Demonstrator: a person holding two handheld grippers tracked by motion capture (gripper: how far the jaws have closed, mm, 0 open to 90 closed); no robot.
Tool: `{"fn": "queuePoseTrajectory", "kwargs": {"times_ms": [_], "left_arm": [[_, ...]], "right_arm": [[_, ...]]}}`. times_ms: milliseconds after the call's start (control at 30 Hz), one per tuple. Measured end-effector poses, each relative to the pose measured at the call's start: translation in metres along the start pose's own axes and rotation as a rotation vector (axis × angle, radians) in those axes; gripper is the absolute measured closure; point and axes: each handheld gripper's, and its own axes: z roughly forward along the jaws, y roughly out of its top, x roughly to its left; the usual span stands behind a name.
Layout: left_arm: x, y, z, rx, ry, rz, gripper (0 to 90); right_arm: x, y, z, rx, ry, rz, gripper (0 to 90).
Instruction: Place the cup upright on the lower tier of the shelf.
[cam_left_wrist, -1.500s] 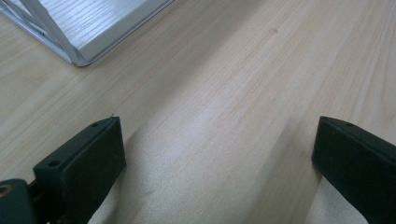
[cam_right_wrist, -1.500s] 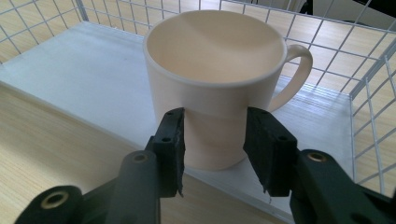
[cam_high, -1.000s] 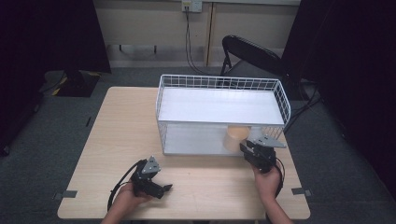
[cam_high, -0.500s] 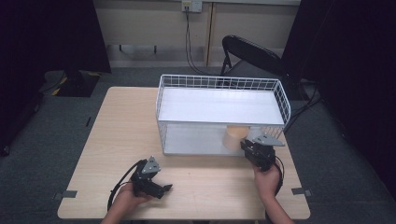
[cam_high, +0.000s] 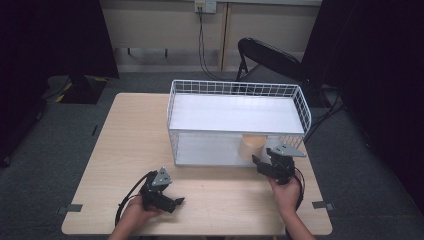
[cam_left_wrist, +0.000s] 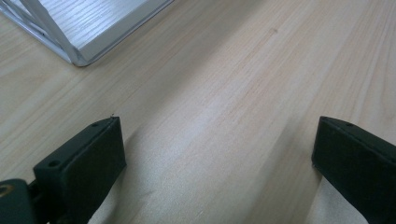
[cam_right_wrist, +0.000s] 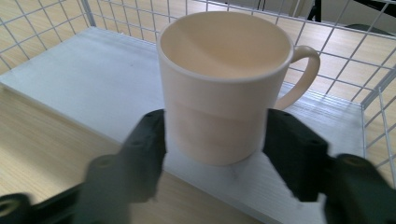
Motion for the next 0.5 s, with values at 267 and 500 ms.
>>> {"fn": "queuePoseTrajectory", "kwargs": {"times_ms": [267,500], "left_arm": [[0.0,0.0,0.0,0.0,0.0,0.0,2.0],[-0.0002,0.0,0.0001,-0.002,0.0,-0.003,2.0]], "right_arm": [[0.0042,0.0014,-0.0025,0.012,0.046,-0.018,15.1],[0.0058,-0.0017,-0.0041,0.027,0.078,-0.029,14.4]]}}
